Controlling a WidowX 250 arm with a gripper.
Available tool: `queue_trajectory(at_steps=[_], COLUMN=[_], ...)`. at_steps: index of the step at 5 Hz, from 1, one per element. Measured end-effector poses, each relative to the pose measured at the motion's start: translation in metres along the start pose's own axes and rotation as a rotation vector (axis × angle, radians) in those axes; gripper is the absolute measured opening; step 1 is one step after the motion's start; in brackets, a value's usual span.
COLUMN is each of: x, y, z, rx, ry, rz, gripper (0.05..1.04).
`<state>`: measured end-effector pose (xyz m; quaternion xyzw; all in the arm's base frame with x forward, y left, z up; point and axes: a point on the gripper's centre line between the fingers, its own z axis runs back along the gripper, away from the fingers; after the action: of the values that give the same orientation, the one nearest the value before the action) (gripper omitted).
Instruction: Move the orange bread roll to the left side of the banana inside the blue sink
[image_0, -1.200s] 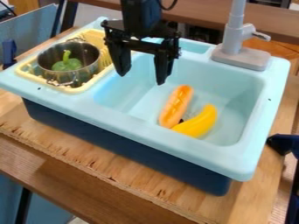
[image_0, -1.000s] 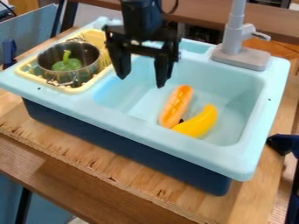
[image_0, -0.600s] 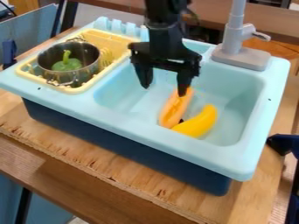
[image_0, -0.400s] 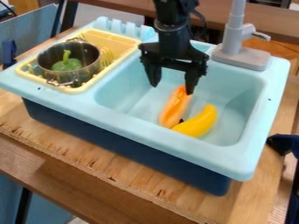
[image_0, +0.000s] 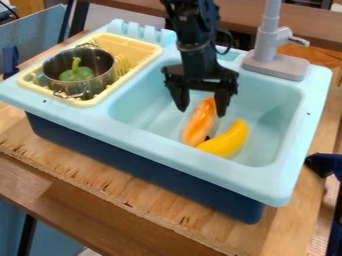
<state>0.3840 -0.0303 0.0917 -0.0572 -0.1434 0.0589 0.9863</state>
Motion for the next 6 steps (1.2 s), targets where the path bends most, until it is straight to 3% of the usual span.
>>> queue_trajectory(at_steps=[1, 2, 3, 4, 6], x=[-0.010, -0.017, -0.018, -0.008, -0.011], y=[0.001, 0.002, 0.001, -0.014, -0.013], z=[-0.007, -0.012, -0.009, 0.009, 0.022], rx=[0.010, 0.019, 0.054, 0.112, 0.162], ry=[0.068, 0.120, 0.175, 0.203, 0.230], rz=[0.030, 0.047, 0.007, -0.086, -0.142], gripper=[0.953, 0.675, 0.608, 0.608, 0.608])
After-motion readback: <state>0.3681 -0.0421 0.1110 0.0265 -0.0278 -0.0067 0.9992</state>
